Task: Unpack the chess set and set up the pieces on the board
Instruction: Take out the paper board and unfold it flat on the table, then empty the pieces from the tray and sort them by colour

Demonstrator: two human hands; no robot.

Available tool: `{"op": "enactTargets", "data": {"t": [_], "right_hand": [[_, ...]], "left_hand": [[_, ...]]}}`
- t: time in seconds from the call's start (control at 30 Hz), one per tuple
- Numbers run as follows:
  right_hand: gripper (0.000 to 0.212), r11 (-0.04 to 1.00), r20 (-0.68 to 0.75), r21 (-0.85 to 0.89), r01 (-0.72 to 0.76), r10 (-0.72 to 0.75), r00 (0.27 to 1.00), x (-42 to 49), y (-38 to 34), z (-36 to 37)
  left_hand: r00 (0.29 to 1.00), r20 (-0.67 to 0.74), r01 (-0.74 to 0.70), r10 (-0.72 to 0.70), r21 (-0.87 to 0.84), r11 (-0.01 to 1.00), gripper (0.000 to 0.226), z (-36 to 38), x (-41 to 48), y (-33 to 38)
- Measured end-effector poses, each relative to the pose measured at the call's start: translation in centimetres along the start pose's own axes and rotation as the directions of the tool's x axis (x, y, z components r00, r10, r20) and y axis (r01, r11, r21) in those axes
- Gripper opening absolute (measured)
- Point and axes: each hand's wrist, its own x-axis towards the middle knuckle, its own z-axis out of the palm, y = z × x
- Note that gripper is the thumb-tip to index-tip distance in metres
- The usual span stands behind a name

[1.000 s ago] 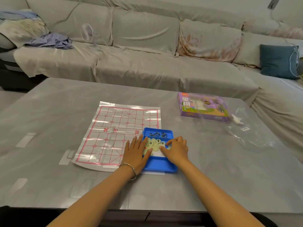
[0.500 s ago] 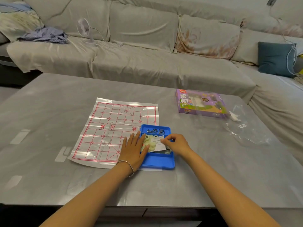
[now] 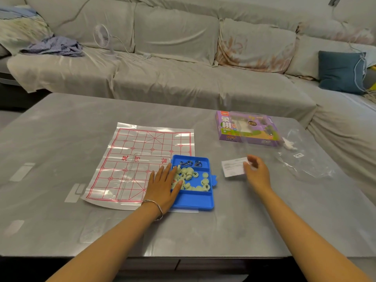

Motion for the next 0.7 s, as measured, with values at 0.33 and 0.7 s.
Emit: {"op": "enactTargets", "data": {"t": [0.33, 0.7], "right_hand": [[0.049, 0.755, 0.382, -0.588, 0.291, -0.058, 0.922, -2.9, 4.6, 1.2], [0.045, 0.788, 0.268, -0.543, 0.29, -0.165, 0.949, -0.4, 2.8, 2.4]], "left_hand": [[1.0, 0.011, -0.024, 0.024, 0.029, 0.999, 0.104, 0.2, 0.1, -0.3], [0.999, 0.027, -0.028, 0.028, 0.025, 0.999, 0.103, 0.3, 0.2, -0.3]]}}
